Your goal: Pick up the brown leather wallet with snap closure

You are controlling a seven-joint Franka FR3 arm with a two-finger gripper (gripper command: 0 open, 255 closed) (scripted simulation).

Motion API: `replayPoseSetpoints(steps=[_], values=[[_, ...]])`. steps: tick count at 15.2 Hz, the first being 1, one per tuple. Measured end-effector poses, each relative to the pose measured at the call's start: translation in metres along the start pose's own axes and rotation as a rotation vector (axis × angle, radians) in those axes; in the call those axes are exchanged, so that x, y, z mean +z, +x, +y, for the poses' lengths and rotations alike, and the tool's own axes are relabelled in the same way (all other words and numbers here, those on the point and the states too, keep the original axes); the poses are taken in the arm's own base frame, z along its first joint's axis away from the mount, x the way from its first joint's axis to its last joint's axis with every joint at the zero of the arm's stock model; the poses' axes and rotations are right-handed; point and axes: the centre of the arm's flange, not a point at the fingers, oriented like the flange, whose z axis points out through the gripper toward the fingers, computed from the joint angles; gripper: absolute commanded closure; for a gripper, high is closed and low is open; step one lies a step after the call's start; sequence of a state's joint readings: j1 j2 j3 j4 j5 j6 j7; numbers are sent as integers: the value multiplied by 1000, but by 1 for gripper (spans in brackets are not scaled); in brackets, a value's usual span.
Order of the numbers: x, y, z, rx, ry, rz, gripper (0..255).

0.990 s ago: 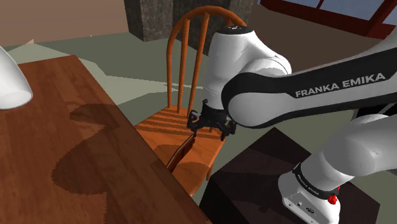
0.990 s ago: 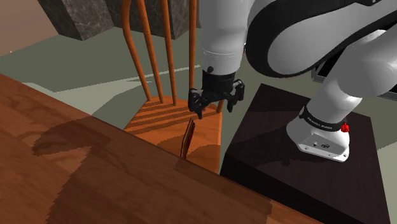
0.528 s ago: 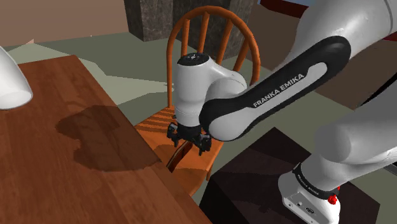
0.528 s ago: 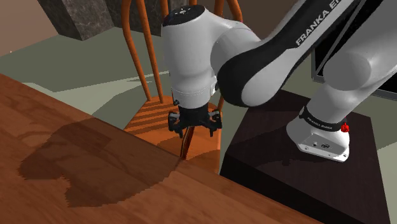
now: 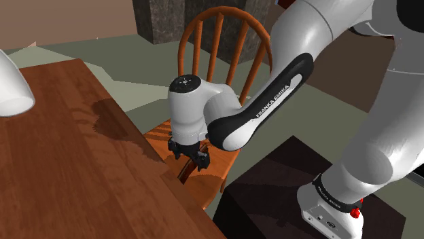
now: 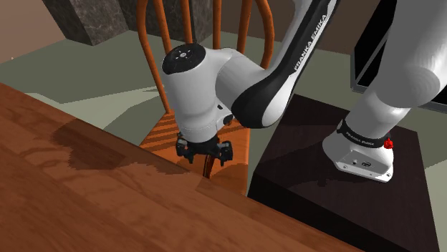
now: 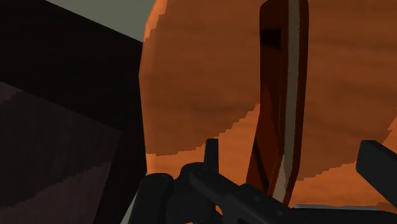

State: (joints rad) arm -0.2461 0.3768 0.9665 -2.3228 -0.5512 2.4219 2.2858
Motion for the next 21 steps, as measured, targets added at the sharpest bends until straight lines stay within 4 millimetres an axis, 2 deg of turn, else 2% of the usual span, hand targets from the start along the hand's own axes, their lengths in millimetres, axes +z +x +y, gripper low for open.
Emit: replayPoseSetpoints(steps=[4, 5, 15, 21], values=[[22, -3, -1, 1, 0, 1, 0], [23, -2, -1, 1, 0, 1, 255], [25, -3, 1, -1, -2, 2, 255], [-2, -2, -1, 1, 1, 1, 255]])
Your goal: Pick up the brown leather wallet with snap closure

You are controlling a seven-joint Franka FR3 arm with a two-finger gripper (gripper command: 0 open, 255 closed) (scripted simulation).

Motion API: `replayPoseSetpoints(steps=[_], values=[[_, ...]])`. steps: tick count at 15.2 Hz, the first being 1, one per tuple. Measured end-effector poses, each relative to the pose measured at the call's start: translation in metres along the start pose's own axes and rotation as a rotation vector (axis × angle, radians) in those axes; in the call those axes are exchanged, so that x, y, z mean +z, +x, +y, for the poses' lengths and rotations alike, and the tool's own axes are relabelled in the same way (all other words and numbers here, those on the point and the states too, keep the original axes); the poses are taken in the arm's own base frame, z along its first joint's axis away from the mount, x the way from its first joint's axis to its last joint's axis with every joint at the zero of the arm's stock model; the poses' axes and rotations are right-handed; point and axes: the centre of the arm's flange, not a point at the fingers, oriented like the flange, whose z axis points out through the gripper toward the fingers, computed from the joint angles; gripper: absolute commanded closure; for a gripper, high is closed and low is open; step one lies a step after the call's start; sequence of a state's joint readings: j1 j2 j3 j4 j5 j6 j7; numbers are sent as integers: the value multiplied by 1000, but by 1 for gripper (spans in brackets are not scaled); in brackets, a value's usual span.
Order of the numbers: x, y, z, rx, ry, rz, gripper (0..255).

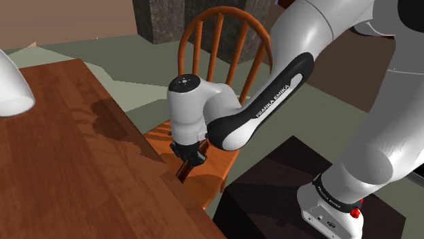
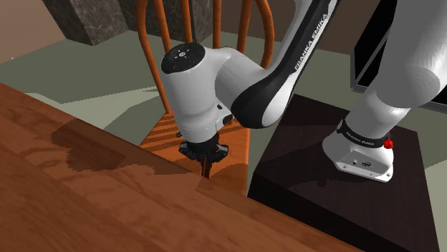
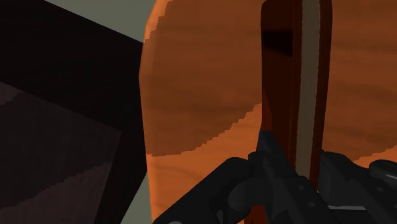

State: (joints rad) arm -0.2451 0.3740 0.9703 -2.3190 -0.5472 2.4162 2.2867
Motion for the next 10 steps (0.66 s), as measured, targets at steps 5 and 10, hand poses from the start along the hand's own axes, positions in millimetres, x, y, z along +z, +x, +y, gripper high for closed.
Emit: replayPoseSetpoints(steps=[5, 10], values=[[-26, 3, 1, 0, 0, 0, 255], [-50, 4, 2, 0, 0, 0, 255]])
